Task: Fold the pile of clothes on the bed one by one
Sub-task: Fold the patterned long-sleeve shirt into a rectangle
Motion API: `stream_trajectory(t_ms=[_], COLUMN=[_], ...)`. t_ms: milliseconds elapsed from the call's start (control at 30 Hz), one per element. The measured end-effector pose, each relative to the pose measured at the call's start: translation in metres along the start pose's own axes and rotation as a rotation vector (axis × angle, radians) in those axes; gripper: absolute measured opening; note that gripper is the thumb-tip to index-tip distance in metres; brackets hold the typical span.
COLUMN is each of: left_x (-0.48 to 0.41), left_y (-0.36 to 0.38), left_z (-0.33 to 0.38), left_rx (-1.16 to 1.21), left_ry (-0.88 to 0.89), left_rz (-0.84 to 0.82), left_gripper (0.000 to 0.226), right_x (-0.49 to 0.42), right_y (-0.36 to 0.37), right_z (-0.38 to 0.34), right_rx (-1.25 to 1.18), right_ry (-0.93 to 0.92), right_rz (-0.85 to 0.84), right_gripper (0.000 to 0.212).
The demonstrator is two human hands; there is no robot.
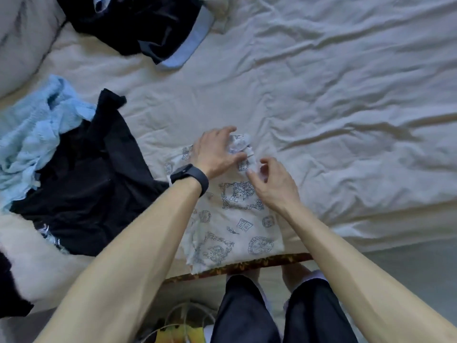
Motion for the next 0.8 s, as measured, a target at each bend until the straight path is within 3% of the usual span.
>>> stream_trajectory(t_ms=[100, 200, 300, 400, 467, 567, 600, 667, 800], left_x=[-0.03, -0.041, -0.045, -0.043, -0.033, 0.002, 0.013, 0.018, -0.012], left_y=[0.002, 0.006, 0.012, 0.018, 0.02, 0.028, 0.037, 0.056, 0.071], left_z=[0.003, 0.009, 0.006, 0.001, -0.001, -0.002, -0.003, -0.009, -0.016], left_rx=[-0.173, -0.057, 0.052, 0.126, -0.038, -0.312, -0.363, -0.485, -0.645], left_ry=[0.108, 0.139, 0.085, 0.089, 0.198, 0.43, 0.53, 0.684, 0.617], left_rz=[-0.027, -0.036, -0.037, -0.028, 0.112, 0.416, 0.399, 0.192, -0.173], left_gripper=[0.038, 0.023, 0.023, 0.037, 0.051, 0.052, 0.053, 0.057, 0.058], right_x=[-0.016, -0.015, -0.005, 0.012, 0.032, 0.064, 0.074, 0.092, 0.105], right_y=[0.009, 0.012, 0.014, 0.018, 0.019, 0.027, 0.032, 0.044, 0.059], right_z=[-0.004, 0.002, 0.008, 0.017, 0.021, 0.037, 0.046, 0.067, 0.104], right_rx=[0.124, 0.147, 0.024, 0.017, 0.084, 0.316, 0.389, 0.521, 0.689], right_ry=[-0.01, -0.028, -0.026, 0.037, -0.037, -0.19, -0.242, -0.366, -0.394], right_rz=[-0.029, 0.051, 0.152, 0.126, 0.177, 0.278, 0.319, 0.386, 0.346], right_gripper=[0.037, 0.028, 0.028, 0.035, 0.047, 0.058, 0.058, 0.053, 0.053])
Point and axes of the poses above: each hand's wrist, its own x-axis away from the middle knuckle, its own y-axis out of the palm, z = x × y, the point moved 3 cm from there along -x, towards the middle knuckle, and after that the axes turned 4 degrees about y, right-handed, at the moved point
